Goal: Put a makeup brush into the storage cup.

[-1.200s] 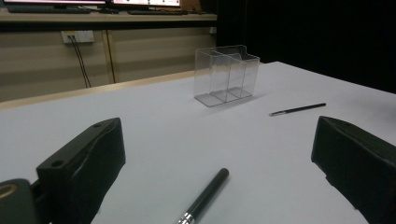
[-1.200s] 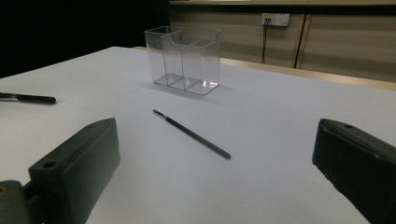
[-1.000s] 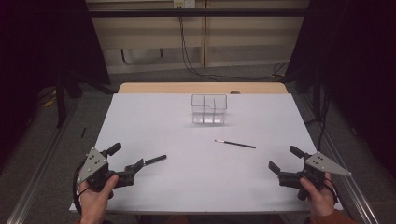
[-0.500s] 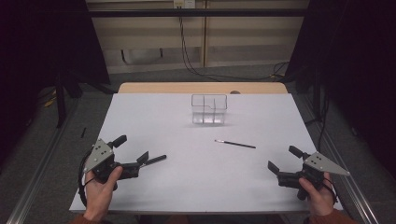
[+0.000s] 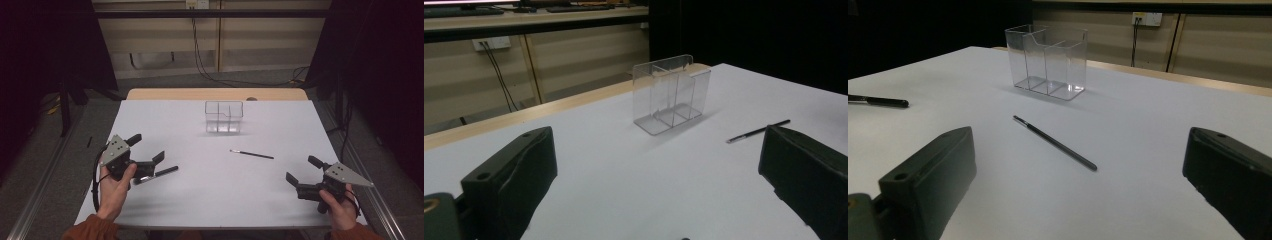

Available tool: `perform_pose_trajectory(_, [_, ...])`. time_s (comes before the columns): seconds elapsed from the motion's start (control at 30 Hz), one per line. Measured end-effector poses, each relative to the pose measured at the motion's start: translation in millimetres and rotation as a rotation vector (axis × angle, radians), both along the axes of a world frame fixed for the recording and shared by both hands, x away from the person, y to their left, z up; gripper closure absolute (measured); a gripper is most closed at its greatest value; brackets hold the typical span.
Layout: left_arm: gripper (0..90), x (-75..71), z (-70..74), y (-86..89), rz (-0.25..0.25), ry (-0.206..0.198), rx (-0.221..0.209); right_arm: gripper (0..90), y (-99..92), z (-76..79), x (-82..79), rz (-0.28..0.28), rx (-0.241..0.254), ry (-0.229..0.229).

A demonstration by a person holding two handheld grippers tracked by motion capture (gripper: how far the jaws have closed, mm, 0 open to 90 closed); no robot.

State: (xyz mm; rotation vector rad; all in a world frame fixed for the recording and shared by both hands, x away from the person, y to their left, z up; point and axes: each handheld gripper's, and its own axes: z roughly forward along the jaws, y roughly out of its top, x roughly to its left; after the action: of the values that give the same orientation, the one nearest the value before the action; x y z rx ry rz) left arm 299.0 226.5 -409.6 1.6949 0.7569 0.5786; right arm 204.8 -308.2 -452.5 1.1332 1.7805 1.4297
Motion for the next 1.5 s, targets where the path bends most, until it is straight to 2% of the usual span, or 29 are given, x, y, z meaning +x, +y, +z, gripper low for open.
perform_pose_trajectory(0.03, [3.2,1.2,-0.6,-0.4,0.015,-0.002,0.012,0.0,0.0,0.1,0.0,0.000,0.000,-0.002])
perform_pose_trajectory(0.1, [2.7,2.7,-1.7,-2.0,0.021,0.006,0.003,0.0,-0.1,0.3,-0.2,0.002,-0.005,-0.002])
perform_pose_trajectory(0.17, [2.8,5.8,-2.3,-5.3,-0.003,0.010,0.006,0.0,2.5,1.5,-1.1,0.007,-0.008,-0.001])
perform_pose_trajectory(0.3, [2.3,7.0,0.1,-6.1,-0.012,0.009,0.024,0.0,4.5,1.8,-1.5,0.014,-0.014,-0.003])
perform_pose_trajectory(0.33, [2.0,8.1,2.9,-6.0,-0.016,0.012,0.040,0.0,4.0,1.5,-0.7,0.013,-0.019,-0.003])
perform_pose_trajectory(0.43, [1.4,9.5,5.2,-5.5,-0.020,0.024,0.041,0.0,3.7,0.7,0.8,0.012,-0.012,0.002])
perform_pose_trajectory(0.5, [1.6,11.6,7.3,-4.8,-0.025,0.053,0.055,0.0,3.2,0.5,0.6,0.014,-0.012,0.004])
perform_pose_trajectory(0.53, [1.6,11.6,7.3,-4.8,-0.025,0.053,0.055,0.0,3.2,0.5,0.6,0.014,-0.012,0.004])
perform_pose_trajectory(0.6, [1.4,12.7,8.3,-4.9,-0.003,0.066,0.085,0.0,2.8,1.1,-0.3,0.018,-0.012,0.000])
perform_pose_trajectory(0.67, [1.3,13.9,9.6,-6.0,0.043,0.082,0.108,0.0,2.8,1.0,-0.4,0.019,-0.015,-0.002])
perform_pose_trajectory(0.73, [1.9,15.5,11.3,-6.6,0.016,0.107,0.119,0.0,4.3,1.1,-0.3,0.011,-0.010,0.006])
perform_pose_trajectory(0.77, [1.6,17.5,12.8,-7.3,-0.012,0.151,0.114,0.0,4.3,1.2,-0.3,0.013,-0.015,0.006])
perform_pose_trajectory(0.83, [1.8,18.5,13.3,-7.1,-0.026,0.164,0.129,0.0,4.3,1.2,-0.3,0.014,-0.019,0.002])
perform_pose_trajectory(0.9, [1.7,20.5,13.6,-7.7,-0.049,0.194,0.159,0.0,4.9,1.3,-0.8,0.014,-0.015,0.003])
perform_pose_trajectory(1.07, [2.6,25.5,14.2,-11.0,-0.064,0.244,0.258,0.0,4.7,1.2,-0.4,0.013,-0.015,0.004])
perform_pose_trajectory(1.13, [2.6,28.0,15.0,-11.7,-0.073,0.270,0.286,0.0,4.8,1.2,-0.5,0.013,-0.016,0.005])
perform_pose_trajectory(1.27, [2.9,31.0,15.4,-13.7,-0.080,0.289,0.335,0.0,4.1,0.9,-0.9,0.014,-0.021,0.005])
perform_pose_trajectory(1.33, [2.6,33.0,15.8,-14.1,-0.092,0.298,0.373,0.0,3.6,0.9,-1.0,0.013,-0.022,0.008])
perform_pose_trajectory(1.37, [2.8,35.4,15.7,-14.2,-0.095,0.314,0.409,0.0,3.6,0.8,-0.9,0.013,-0.023,0.007])
perform_pose_trajectory(1.4, [2.7,35.4,15.7,-14.2,-0.095,0.314,0.409,0.0,3.4,0.8,-0.9,0.016,-0.026,0.007])
perform_pose_trajectory(1.5, [2.6,38.6,13.5,-15.0,-0.107,0.334,0.448,0.0,3.7,0.9,-1.0,0.016,-0.027,0.006])
